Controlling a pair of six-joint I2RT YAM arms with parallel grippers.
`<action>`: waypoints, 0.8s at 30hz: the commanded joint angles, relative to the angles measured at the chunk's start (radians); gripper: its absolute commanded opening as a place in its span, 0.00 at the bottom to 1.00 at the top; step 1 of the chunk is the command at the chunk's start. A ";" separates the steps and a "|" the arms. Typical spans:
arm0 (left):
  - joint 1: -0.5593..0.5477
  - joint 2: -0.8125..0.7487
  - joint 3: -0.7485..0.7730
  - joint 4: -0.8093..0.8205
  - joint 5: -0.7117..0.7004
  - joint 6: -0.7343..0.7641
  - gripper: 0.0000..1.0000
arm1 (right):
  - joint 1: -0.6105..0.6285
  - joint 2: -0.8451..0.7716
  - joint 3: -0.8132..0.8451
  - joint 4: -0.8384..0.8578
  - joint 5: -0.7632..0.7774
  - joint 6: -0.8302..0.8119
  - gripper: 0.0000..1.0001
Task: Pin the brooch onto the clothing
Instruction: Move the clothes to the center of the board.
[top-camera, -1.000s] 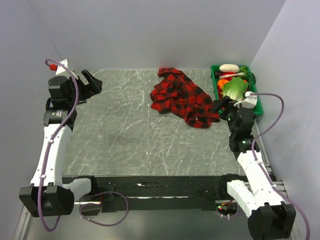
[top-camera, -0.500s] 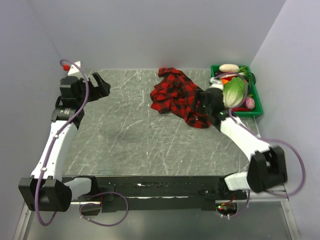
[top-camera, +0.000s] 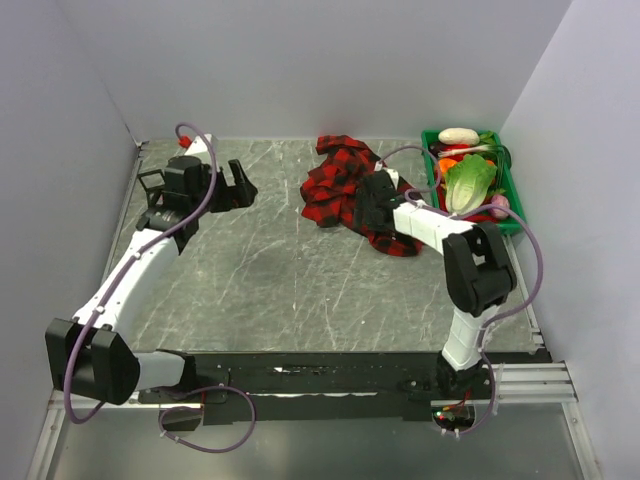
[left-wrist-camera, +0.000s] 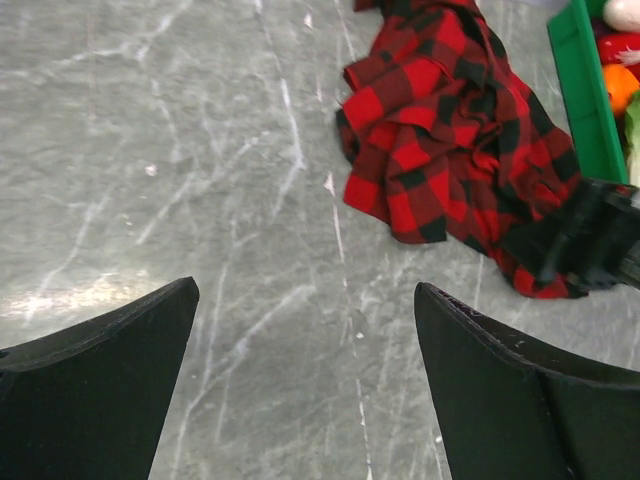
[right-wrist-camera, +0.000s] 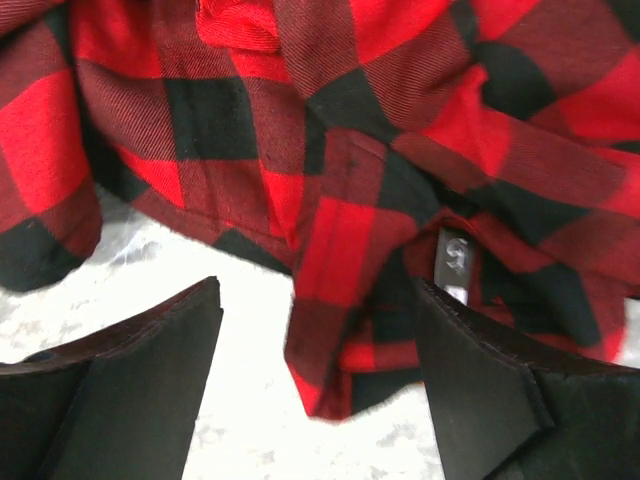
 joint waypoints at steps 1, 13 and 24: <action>-0.042 0.006 -0.003 0.008 -0.021 -0.025 0.97 | 0.018 0.041 0.044 -0.032 0.048 0.033 0.77; -0.102 0.033 -0.188 0.209 0.009 -0.222 0.96 | 0.116 -0.040 -0.034 0.030 -0.172 0.015 0.00; 0.014 -0.085 -0.265 0.152 -0.014 -0.214 0.96 | 0.414 -0.008 0.097 0.069 -0.252 0.131 0.24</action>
